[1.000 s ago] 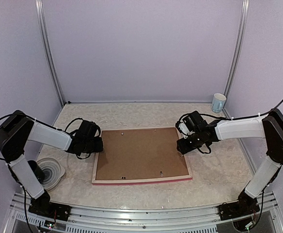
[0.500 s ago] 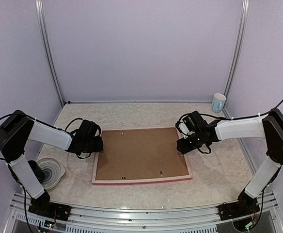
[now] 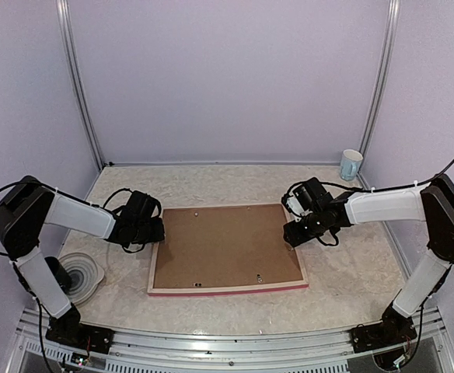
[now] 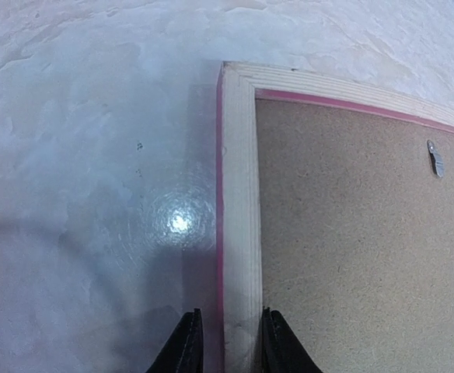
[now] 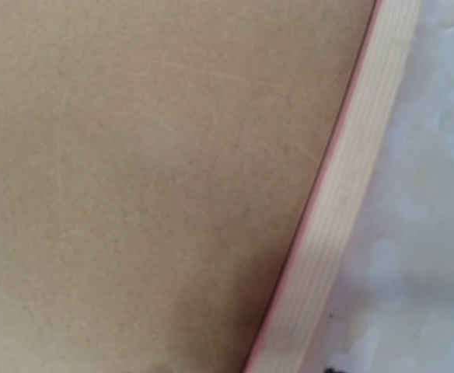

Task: Put the photo into the frame
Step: Press the fastener onto the backboard.

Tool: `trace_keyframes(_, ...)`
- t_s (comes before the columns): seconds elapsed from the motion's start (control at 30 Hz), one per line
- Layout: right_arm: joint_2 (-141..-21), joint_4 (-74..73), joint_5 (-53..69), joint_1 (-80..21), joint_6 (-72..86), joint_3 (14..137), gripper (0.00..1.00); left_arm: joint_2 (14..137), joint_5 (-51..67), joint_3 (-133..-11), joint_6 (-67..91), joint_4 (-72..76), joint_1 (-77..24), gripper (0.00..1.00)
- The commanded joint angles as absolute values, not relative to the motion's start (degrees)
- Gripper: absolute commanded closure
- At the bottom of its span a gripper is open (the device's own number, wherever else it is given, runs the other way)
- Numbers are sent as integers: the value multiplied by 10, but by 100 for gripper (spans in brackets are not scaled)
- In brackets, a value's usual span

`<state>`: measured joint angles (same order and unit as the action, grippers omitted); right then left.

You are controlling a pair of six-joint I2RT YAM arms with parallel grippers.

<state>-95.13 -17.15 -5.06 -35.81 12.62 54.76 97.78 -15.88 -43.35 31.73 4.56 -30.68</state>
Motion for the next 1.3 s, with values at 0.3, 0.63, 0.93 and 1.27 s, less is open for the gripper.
trace_keyframes(0.3,-948,-163,-46,-354,122,541,47,973,-161,-441,318,40,-303,77)
trace_keyframes(0.63,-951,-163,-44,-354,122,540,46,943,-163,-433,319,56,-290,63)
trace_keyframes(0.93,-950,-169,-50,-354,120,548,41,903,-168,-437,318,51,-267,48)
trace_keyframes(1.27,-944,-180,-71,-354,101,579,10,908,-161,-425,316,90,-267,32)
